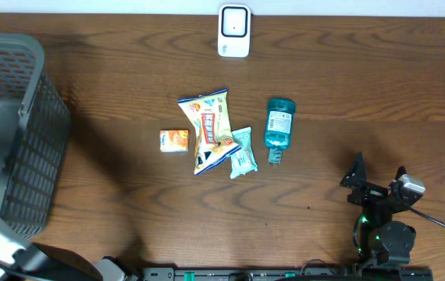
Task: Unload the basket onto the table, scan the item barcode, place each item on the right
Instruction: 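Place the orange box on the table left of the snack bag, then reach the left gripper into the basket and grasp the green Zam-Buk tin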
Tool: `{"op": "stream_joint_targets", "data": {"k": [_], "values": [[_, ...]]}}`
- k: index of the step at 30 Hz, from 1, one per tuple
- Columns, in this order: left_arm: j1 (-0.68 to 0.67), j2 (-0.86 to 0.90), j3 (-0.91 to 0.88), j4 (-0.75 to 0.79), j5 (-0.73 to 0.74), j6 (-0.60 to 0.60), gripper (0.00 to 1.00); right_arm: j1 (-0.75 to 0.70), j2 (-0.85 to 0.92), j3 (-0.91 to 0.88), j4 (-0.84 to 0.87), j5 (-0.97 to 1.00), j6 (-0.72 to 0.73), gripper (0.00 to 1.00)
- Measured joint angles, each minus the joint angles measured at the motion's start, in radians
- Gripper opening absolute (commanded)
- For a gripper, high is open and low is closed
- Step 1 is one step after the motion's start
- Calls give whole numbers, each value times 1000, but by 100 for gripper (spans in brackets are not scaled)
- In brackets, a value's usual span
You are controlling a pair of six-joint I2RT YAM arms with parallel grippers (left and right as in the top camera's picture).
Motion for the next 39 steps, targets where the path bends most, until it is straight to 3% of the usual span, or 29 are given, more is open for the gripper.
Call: {"op": "stream_joint_targets", "data": {"k": [6, 10, 21, 28, 39], "values": [[34, 81, -159, 209, 22, 27, 98, 0, 0, 0, 0, 0, 0, 99], [58, 140, -172, 286, 11, 64, 98, 0, 0, 0, 0, 0, 0, 99], [102, 406, -172, 336, -6, 78, 98, 0, 0, 0, 0, 0, 0, 99], [103, 411, -170, 365, -9, 84, 98, 0, 0, 0, 0, 0, 0, 99], [105, 411, -170, 393, 41, 185, 98, 0, 0, 0, 0, 0, 0, 99]]}}
